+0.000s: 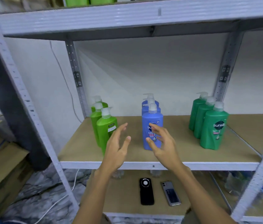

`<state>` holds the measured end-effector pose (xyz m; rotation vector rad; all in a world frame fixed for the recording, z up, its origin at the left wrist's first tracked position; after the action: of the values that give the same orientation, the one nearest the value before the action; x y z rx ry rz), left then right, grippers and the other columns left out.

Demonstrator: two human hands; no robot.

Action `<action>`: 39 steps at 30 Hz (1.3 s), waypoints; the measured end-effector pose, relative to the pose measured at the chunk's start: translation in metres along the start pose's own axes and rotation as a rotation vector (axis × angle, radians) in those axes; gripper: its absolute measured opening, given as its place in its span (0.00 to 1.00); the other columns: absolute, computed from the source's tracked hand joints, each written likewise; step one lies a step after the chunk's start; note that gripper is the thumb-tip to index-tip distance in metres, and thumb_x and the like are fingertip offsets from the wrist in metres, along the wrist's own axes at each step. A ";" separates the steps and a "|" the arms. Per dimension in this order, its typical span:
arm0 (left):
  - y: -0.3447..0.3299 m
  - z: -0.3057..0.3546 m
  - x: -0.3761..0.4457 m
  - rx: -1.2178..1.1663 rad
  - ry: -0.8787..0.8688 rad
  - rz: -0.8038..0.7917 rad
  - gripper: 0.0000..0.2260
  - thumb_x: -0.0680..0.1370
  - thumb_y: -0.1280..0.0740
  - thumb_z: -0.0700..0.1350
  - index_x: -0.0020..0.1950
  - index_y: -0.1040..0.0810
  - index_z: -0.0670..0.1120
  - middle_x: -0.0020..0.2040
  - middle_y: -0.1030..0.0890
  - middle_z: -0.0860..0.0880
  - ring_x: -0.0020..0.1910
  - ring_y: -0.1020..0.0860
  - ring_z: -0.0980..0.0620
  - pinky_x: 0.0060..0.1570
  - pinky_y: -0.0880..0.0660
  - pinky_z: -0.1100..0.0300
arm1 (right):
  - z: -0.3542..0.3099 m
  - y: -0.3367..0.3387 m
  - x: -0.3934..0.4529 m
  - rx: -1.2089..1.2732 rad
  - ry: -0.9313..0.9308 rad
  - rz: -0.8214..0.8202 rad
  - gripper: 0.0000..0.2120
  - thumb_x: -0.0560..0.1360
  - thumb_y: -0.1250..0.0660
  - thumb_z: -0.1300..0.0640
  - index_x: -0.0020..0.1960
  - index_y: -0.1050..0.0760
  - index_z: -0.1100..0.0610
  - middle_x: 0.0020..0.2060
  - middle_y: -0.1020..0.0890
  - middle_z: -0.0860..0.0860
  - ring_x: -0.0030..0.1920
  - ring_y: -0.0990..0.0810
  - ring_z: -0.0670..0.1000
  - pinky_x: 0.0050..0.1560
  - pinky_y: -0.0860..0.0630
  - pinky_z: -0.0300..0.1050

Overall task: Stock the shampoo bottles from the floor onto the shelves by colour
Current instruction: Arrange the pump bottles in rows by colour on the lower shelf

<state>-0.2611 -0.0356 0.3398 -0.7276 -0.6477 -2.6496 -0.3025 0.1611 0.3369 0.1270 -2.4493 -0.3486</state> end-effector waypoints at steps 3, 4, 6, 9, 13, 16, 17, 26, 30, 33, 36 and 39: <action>0.030 0.009 -0.008 0.017 0.037 0.021 0.20 0.79 0.37 0.55 0.72 0.32 0.66 0.70 0.25 0.56 0.69 0.28 0.60 0.69 0.29 0.46 | -0.028 -0.013 -0.001 0.035 -0.021 -0.060 0.24 0.78 0.28 0.56 0.70 0.28 0.42 0.64 0.23 0.42 0.64 0.24 0.38 0.66 0.26 0.40; 0.040 0.010 -0.009 0.033 0.043 0.022 0.20 0.79 0.38 0.57 0.72 0.32 0.66 0.71 0.26 0.57 0.70 0.29 0.60 0.69 0.30 0.45 | -0.035 -0.018 0.000 0.039 -0.024 -0.083 0.24 0.78 0.28 0.56 0.71 0.29 0.43 0.64 0.23 0.42 0.64 0.25 0.37 0.65 0.26 0.39; 0.060 0.011 -0.011 0.065 0.054 0.022 0.21 0.80 0.39 0.57 0.74 0.33 0.64 0.72 0.28 0.58 0.70 0.30 0.61 0.70 0.30 0.46 | -0.047 -0.029 0.004 0.060 -0.038 -0.114 0.25 0.78 0.28 0.54 0.71 0.30 0.41 0.65 0.24 0.42 0.64 0.25 0.37 0.66 0.26 0.40; 0.086 0.007 -0.010 0.067 0.077 0.033 0.22 0.82 0.38 0.53 0.76 0.34 0.58 0.72 0.29 0.58 0.70 0.30 0.61 0.71 0.31 0.47 | -0.058 -0.046 0.016 0.082 -0.052 -0.136 0.27 0.77 0.27 0.54 0.72 0.31 0.40 0.64 0.23 0.44 0.63 0.24 0.38 0.65 0.24 0.44; 0.111 0.002 -0.003 0.083 0.098 0.024 0.23 0.80 0.39 0.59 0.75 0.37 0.66 0.74 0.32 0.64 0.71 0.32 0.61 0.72 0.33 0.48 | -0.063 -0.069 0.037 0.090 -0.055 -0.179 0.30 0.76 0.26 0.52 0.74 0.33 0.39 0.65 0.24 0.47 0.64 0.25 0.40 0.64 0.23 0.46; 0.120 -0.004 0.007 0.078 0.133 0.032 0.25 0.81 0.39 0.57 0.78 0.38 0.58 0.77 0.34 0.58 0.74 0.33 0.54 0.74 0.35 0.48 | -0.060 -0.089 0.055 0.090 -0.093 -0.197 0.34 0.75 0.25 0.51 0.76 0.36 0.40 0.67 0.26 0.49 0.66 0.26 0.44 0.67 0.25 0.50; 0.122 -0.007 0.010 0.070 0.142 0.039 0.25 0.82 0.39 0.54 0.79 0.38 0.55 0.77 0.34 0.56 0.75 0.34 0.52 0.75 0.36 0.49 | -0.059 -0.095 0.060 0.078 -0.093 -0.193 0.35 0.75 0.25 0.50 0.77 0.37 0.39 0.67 0.27 0.48 0.66 0.26 0.44 0.67 0.26 0.49; 0.124 -0.041 0.034 0.035 0.205 0.018 0.20 0.86 0.48 0.55 0.78 0.40 0.62 0.79 0.38 0.62 0.77 0.42 0.66 0.75 0.46 0.66 | -0.043 -0.166 0.077 -0.171 -0.090 -0.064 0.43 0.72 0.26 0.41 0.80 0.46 0.39 0.58 0.31 0.55 0.58 0.27 0.57 0.65 0.27 0.53; 0.121 -0.057 0.042 0.018 0.200 0.010 0.21 0.85 0.48 0.57 0.79 0.40 0.61 0.79 0.38 0.63 0.78 0.42 0.65 0.75 0.46 0.65 | -0.045 -0.174 0.078 -0.337 -0.085 -0.018 0.44 0.71 0.26 0.39 0.80 0.45 0.39 0.60 0.32 0.58 0.61 0.33 0.59 0.61 0.28 0.54; 0.119 -0.060 0.046 0.014 0.211 -0.006 0.21 0.85 0.48 0.57 0.79 0.40 0.61 0.79 0.39 0.62 0.78 0.42 0.64 0.75 0.45 0.63 | -0.041 -0.174 0.081 -0.330 -0.065 -0.025 0.44 0.71 0.25 0.41 0.80 0.44 0.39 0.59 0.32 0.58 0.60 0.33 0.58 0.61 0.29 0.52; 0.117 -0.061 0.051 0.011 0.201 -0.010 0.21 0.86 0.48 0.54 0.80 0.40 0.58 0.79 0.38 0.62 0.78 0.41 0.64 0.76 0.44 0.61 | -0.033 -0.168 0.086 -0.251 -0.053 -0.070 0.44 0.70 0.24 0.43 0.79 0.43 0.38 0.59 0.33 0.55 0.61 0.33 0.57 0.64 0.30 0.51; 0.113 -0.060 0.061 -0.016 0.214 -0.010 0.21 0.86 0.46 0.53 0.80 0.39 0.59 0.77 0.36 0.63 0.76 0.39 0.65 0.75 0.42 0.60 | -0.021 -0.156 0.094 -0.173 -0.029 -0.165 0.44 0.70 0.24 0.43 0.79 0.44 0.36 0.59 0.32 0.52 0.61 0.32 0.55 0.67 0.30 0.53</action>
<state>-0.2890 -0.1721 0.3647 -0.4364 -0.5720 -2.6949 -0.3623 -0.0098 0.3653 0.2518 -2.4307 -0.6368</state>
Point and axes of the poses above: each hand's wrist, its own x-axis towards the middle knuckle, its own y-axis out of the back of the hand, z = x × y, the point moved 1 cm from there along x, towards the middle knuckle
